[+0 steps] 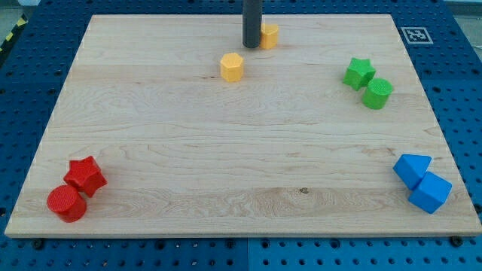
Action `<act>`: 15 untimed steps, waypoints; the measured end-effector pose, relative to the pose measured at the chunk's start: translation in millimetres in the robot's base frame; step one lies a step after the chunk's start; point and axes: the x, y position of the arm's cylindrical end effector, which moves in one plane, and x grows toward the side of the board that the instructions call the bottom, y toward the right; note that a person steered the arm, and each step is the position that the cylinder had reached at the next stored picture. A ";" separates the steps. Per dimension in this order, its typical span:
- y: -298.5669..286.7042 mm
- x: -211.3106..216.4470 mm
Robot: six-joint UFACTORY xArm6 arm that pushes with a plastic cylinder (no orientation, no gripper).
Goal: Move the yellow heart to the top right
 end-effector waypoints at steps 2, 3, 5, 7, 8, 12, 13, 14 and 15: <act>-28.9 -3.7; -28.5 -20.2; -7.4 -31.4; 25.2 -27.0; 31.9 -7.7; 115.5 13.2; 113.2 13.3; 84.3 17.3; 86.5 34.4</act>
